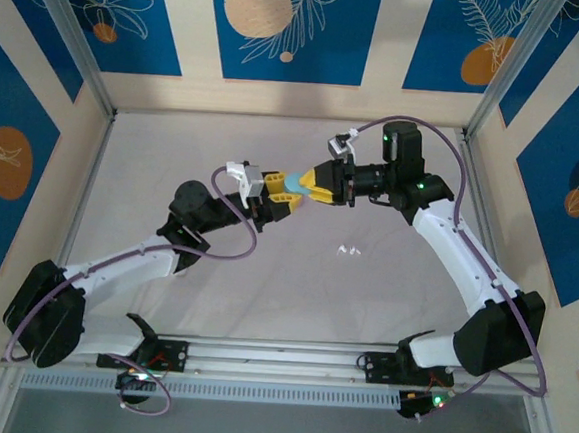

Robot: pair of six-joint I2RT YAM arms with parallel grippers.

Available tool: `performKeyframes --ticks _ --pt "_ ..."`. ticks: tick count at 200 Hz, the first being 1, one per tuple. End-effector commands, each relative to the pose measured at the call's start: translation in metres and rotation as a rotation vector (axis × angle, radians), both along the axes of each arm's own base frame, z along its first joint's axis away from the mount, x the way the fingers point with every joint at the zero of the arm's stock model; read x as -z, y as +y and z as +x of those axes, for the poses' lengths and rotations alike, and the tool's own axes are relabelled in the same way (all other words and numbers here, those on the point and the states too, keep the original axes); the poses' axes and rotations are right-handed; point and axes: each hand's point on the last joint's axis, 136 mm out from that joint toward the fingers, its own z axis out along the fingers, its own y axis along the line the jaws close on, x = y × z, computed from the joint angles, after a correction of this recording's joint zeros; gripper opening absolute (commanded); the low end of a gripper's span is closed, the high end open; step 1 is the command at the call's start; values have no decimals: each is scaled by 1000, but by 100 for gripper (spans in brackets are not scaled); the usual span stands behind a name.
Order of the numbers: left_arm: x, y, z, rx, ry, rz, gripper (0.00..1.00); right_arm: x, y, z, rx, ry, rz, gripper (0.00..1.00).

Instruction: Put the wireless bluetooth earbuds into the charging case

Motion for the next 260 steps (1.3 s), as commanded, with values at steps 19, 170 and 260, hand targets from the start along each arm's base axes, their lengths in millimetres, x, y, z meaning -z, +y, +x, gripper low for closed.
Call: performKeyframes --ticks 19,170,260 --pt "-14 -4 -5 22 -19 -20 43 3 -8 9 55 -35 1 22" --pt "48 64 35 -456 287 331 77 205 -96 118 477 207 -391 19" --pt "116 105 34 -602 567 582 76 277 -60 160 335 282 -554 22"
